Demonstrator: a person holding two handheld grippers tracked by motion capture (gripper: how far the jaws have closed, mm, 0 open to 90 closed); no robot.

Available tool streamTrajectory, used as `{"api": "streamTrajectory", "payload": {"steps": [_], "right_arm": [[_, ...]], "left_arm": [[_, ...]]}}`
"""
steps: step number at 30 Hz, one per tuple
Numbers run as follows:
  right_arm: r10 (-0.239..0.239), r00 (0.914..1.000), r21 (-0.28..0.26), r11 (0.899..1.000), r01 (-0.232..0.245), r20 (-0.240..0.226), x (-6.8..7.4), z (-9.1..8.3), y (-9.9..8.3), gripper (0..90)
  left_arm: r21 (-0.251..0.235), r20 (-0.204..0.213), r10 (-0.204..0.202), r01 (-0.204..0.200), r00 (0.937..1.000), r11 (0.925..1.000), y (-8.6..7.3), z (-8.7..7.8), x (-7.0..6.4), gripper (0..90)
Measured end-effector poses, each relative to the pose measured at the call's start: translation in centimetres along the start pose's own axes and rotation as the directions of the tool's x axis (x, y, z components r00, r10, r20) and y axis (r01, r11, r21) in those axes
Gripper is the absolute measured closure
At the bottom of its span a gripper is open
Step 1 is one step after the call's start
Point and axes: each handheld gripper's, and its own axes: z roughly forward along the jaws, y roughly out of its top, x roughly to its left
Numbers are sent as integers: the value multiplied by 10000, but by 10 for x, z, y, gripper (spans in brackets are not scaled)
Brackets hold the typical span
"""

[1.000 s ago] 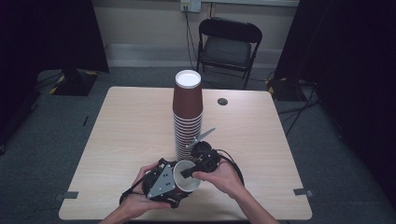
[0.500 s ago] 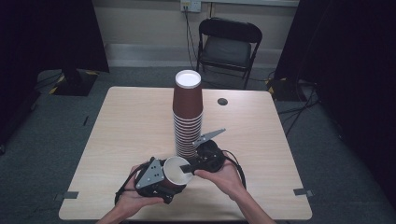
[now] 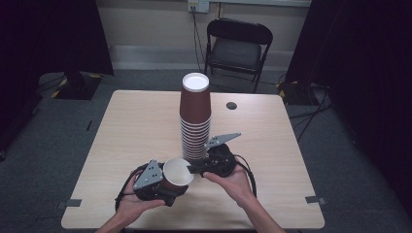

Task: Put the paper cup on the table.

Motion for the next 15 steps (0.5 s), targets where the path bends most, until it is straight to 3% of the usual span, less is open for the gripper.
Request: {"api": "streamTrajectory", "payload": {"steps": [12,15], "right_arm": [[325,9991,-741,9968,-305,259,-8,-14,-2,688],[389,9986,-884,9954,-357,350,-12,-21,-4,682]], "left_arm": [[-309,-269,-720,711,9970,9970,-1,-8,16,114],[-321,-534,-886,870,9946,9957,0,-10,22,114]]}}
